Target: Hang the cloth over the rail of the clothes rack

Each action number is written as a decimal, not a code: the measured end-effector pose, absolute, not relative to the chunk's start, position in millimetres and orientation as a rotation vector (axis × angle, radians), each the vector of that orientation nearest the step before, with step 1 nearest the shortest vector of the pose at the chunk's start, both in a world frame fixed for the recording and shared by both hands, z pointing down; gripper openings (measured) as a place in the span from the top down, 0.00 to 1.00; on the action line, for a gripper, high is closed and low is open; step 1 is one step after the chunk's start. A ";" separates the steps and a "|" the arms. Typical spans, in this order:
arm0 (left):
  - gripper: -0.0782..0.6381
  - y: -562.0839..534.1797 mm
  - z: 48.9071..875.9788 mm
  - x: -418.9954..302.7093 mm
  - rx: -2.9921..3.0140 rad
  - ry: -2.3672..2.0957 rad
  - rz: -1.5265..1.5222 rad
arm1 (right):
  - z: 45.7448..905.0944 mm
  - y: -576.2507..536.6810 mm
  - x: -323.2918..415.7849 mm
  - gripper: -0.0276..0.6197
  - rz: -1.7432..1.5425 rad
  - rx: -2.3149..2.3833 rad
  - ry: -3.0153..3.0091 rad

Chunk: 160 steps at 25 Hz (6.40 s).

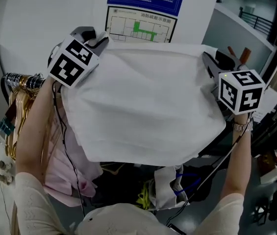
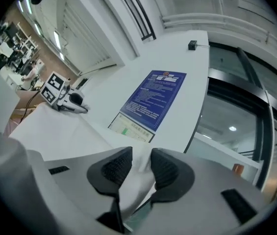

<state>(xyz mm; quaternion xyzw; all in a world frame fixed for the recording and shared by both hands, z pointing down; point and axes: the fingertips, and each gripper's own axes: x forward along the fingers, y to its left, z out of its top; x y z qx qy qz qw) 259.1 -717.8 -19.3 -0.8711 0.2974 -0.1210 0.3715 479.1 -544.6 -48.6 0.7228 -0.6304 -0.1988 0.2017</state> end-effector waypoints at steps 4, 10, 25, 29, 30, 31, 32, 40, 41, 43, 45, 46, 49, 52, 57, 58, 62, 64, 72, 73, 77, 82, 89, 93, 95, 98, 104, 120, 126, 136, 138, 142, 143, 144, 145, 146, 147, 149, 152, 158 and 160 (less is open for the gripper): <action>0.77 -721.7 0.3 261.0 -2.212 0.714 -0.442 | -31.7 -551.8 476.6 0.78 -0.493 1.872 -1.783; 0.77 -719.7 14.7 265.0 -2.203 0.657 -0.521 | -4.8 -538.8 480.6 0.78 -0.390 1.671 -1.821; 0.77 -702.7 8.8 267.8 -2.191 0.543 -0.462 | -63.2 -485.9 401.0 0.83 -0.598 1.830 -1.902; 0.77 -700.0 7.1 270.0 -2.215 0.442 -0.528 | -31.9 -466.9 335.2 0.83 -0.435 1.687 -2.258; 0.77 -699.3 11.8 270.5 -2.212 0.404 -0.592 | -23.5 -462.4 322.7 0.83 -0.393 1.655 -2.331; 0.77 -697.3 16.4 271.0 -2.210 0.362 -0.656 | -16.7 -458.5 312.6 0.83 -0.357 1.639 -2.385; 0.77 -693.8 19.8 271.6 -2.209 0.318 -0.707 | -10.6 -455.3 305.0 0.83 -0.328 1.637 -2.419; 0.76 -683.0 48.1 257.3 -2.160 0.029 -1.107 | 37.5 -464.2 306.7 0.83 -0.196 1.734 -2.302; 0.76 -682.6 53.2 253.0 -2.136 0.001 -1.180 | 41.8 -465.3 309.5 0.83 -0.176 1.746 -2.292; 0.74 -682.4 60.4 244.9 -2.078 -0.029 -1.306 | 47.7 -465.7 313.0 0.83 -0.148 1.768 -2.280; 0.72 -683.4 61.7 238.8 -2.019 -0.013 -1.366 | 50.8 -465.7 313.6 0.83 -0.149 1.787 -2.263; 0.70 -683.3 60.8 236.7 -1.992 0.002 -1.368 | 51.9 -466.2 313.4 0.83 -0.158 1.798 -2.247; 0.66 -684.0 56.3 233.8 -1.917 0.055 -1.319 | 55.2 -468.7 314.8 0.83 -0.168 1.843 -2.193; 0.66 -684.5 57.6 229.0 -1.830 0.029 -1.285 | 57.0 -470.1 316.6 0.83 -0.120 1.858 -2.186; 0.66 -681.9 61.9 203.8 -1.916 -0.140 -1.349 | 56.4 -471.8 315.2 0.83 -0.075 1.892 -2.187; 0.66 -686.4 55.6 202.4 -1.955 -0.126 -1.336 | 55.3 -472.2 316.2 0.83 -0.077 1.911 -2.180; 0.66 -717.5 29.7 204.8 -2.049 0.030 -1.229 | 53.6 -476.7 319.7 0.86 -0.084 1.958 -2.145; 0.66 -724.5 29.1 201.2 -2.116 0.044 -1.207 | 54.1 -479.0 319.3 0.87 -0.086 1.961 -2.127; 0.65 -725.9 52.7 150.2 -2.382 -0.137 -1.387 | 56.0 -481.8 321.2 0.89 -0.075 1.976 -2.109; 0.65 -729.1 49.2 147.6 -2.392 -0.129 -1.372 | 56.3 -481.6 320.6 0.89 -0.071 1.977 -2.108; 0.60 -764.4 29.1 135.7 -2.332 0.063 -1.283 | 56.0 -482.7 317.6 0.89 -0.058 1.980 -2.103; 0.60 -771.3 -3.4 132.0 -2.197 0.251 -1.007 | 53.7 -482.4 318.8 0.89 -0.060 2.000 -2.099; 0.60 -665.2 -57.9 142.3 -2.009 0.547 -0.373 | 54.0 -481.7 315.0 0.89 -0.117 1.996 -2.127; 0.60 -596.9 -52.3 129.9 -1.999 0.756 -0.174 | 50.0 -476.6 315.2 0.89 -0.146 1.991 -2.190; 0.61 -565.0 -34.2 128.2 -1.987 0.802 -0.120 | 48.3 -473.2 315.6 0.89 -0.181 1.993 -2.210; 0.81 -527.4 -4.2 123.9 -1.905 0.863 -0.082 | 51.9 -468.3 313.3 0.89 -0.223 1.982 -2.226; 0.87 -511.5 62.0 112.4 -2.182 0.998 0.114 | 50.7 -447.7 299.0 0.89 -0.401 1.974 -2.223; 0.61 -588.6 187.9 114.2 -2.796 1.170 0.112 | 130.3 -352.7 409.4 0.79 -0.279 2.422 -1.892; 0.61 -586.6 169.3 130.1 -2.882 1.011 0.129 | 122.5 -356.4 447.4 0.79 -0.211 2.419 -1.930; 0.61 -598.6 153.2 126.7 -3.065 0.960 0.333 | 109.1 -368.7 443.0 0.79 -0.242 2.329 -2.102; 0.61 -601.1 150.7 127.3 -3.062 0.974 0.347 | 108.8 -370.5 444.6 0.79 -0.230 2.329 -2.119; 0.61 -601.5 153.9 111.0 -2.973 1.130 0.344 | 111.1 -369.2 451.3 0.79 -0.204 2.350 -2.112; 0.61 -601.9 155.1 107.2 -2.952 1.152 0.326 | 111.6 -368.7 451.7 0.79 -0.206 2.343 -2.113; 0.61 -603.8 156.3 106.5 -2.938 1.155 0.295 | 112.0 -368.4 451.6 0.79 -0.207 2.333 -2.116; 0.61 -606.4 157.4 108.8 -2.936 1.141 0.262 | 112.3 -368.5 451.0 0.79 -0.204 2.321 -2.126; 0.61 -608.6 158.3 113.3 -2.946 1.114 0.235 | 112.9 -369.1 449.4 0.79 -0.196 2.306 -2.143; 0.61 -609.9 159.1 118.5 -2.963 1.082 0.218 | 114.4 -370.4 446.6 0.79 -0.186 2.286 -2.163; 0.61 -610.2 160.9 126.0 -2.985 1.039 0.206 | 119.3 -373.9 438.6 0.79 -0.173 2.234 -2.197; 0.61 -609.1 161.6 129.1 -2.946 1.044 0.190 | 123.9 -377.7 433.9 0.79 -0.189 2.215 -2.177; 0.84 -606.2 152.2 117.5 -2.740 1.169 0.123 | 125.4 -378.3 429.7 0.90 -0.242 2.242 -2.048; 0.86 -604.1 146.5 114.2 -2.726 1.158 0.122 | 124.6 -377.8 426.4 0.92 -0.246 2.256 -2.025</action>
